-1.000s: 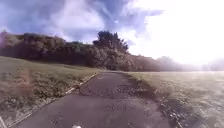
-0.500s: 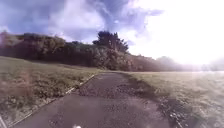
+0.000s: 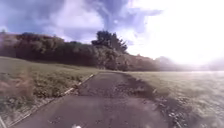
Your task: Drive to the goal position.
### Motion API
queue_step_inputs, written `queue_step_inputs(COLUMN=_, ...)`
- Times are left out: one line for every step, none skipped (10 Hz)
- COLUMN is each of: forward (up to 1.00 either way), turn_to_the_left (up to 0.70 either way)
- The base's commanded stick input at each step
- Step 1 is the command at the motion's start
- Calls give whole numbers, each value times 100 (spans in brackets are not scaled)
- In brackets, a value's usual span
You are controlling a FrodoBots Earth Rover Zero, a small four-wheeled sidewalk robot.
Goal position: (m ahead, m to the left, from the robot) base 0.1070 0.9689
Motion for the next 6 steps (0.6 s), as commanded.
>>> queue_step_inputs(forward=0, turn_to_the_left=-70)
queue_step_inputs(forward=0, turn_to_the_left=-70)
queue_step_inputs(forward=0, turn_to_the_left=-70)
queue_step_inputs(forward=0, turn_to_the_left=-70)
queue_step_inputs(forward=0, turn_to_the_left=-70)
queue_step_inputs(forward=0, turn_to_the_left=-70)
